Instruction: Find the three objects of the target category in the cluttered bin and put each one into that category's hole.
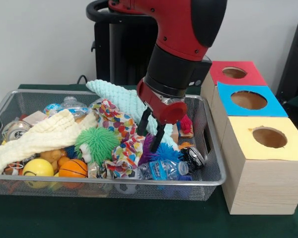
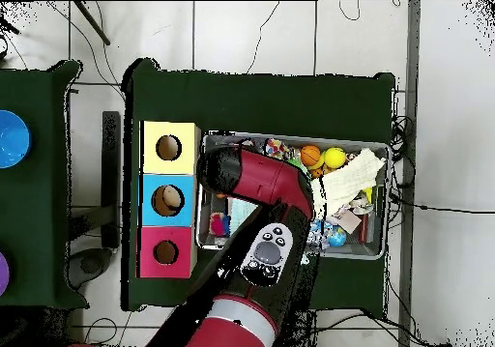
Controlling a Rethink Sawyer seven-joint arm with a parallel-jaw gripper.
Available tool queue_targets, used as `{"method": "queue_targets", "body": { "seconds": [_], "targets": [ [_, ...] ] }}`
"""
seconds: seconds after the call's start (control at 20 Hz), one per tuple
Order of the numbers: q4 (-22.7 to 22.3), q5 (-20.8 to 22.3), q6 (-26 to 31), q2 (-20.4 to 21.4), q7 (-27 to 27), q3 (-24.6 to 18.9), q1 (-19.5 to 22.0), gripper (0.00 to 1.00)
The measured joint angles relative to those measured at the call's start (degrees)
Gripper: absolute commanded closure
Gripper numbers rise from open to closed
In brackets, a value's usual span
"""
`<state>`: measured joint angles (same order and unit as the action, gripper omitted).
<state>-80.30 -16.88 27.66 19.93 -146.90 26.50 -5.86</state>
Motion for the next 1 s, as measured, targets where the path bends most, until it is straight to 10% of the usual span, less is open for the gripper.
{"method": "queue_targets", "body": {
  "seconds": [1.0],
  "targets": [
    [0.5, -0.1, 0.0, -3.7, 0.0, 0.0, -1.4, 0.00]
  ]
}}
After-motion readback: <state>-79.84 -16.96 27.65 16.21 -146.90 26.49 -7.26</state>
